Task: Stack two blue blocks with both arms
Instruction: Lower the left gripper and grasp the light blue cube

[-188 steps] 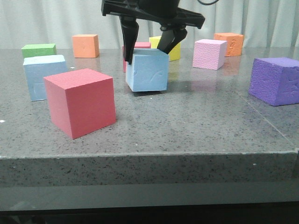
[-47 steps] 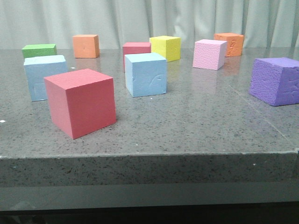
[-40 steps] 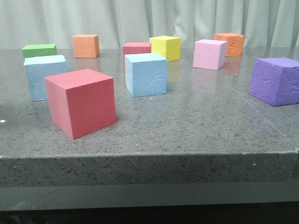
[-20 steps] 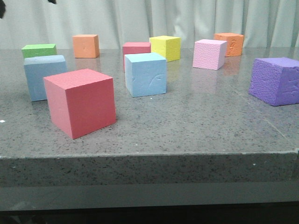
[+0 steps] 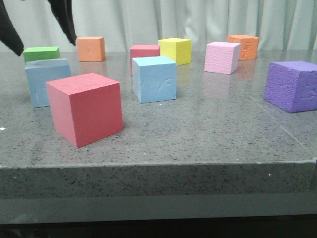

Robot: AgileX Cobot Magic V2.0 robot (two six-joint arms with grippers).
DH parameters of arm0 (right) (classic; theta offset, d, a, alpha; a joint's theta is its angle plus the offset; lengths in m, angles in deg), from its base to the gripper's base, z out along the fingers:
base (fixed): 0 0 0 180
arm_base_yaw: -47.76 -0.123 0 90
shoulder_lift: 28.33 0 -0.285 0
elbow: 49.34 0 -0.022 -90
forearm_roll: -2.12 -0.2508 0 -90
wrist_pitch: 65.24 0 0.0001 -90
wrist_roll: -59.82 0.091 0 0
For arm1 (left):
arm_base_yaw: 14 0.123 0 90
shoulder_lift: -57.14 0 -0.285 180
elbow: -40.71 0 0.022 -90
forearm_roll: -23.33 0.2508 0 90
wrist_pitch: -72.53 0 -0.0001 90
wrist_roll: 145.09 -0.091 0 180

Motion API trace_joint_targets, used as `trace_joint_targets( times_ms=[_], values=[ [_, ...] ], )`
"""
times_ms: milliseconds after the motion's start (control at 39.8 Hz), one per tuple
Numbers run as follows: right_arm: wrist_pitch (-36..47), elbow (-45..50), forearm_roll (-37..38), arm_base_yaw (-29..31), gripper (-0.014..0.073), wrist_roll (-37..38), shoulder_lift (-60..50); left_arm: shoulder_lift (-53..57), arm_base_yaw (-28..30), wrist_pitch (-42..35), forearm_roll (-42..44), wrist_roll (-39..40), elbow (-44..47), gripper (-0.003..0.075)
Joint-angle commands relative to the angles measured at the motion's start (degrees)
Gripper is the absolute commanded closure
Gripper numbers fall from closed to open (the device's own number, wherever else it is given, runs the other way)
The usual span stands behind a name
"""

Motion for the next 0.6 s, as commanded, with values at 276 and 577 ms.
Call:
trace_joint_targets(
  times_ms=[276,577],
  values=[
    [4.6,-1.4,0.5,0.1,0.0662,-0.4,0.1,-0.4,-0.4,0.6,0.4,2.2,-2.2,0.0158],
    [4.8,-1.4,0.2,0.1,0.0662,-0.4,0.1,-0.9,-0.3,-0.2,0.4,2.3,-2.2,0.0158]
  ],
)
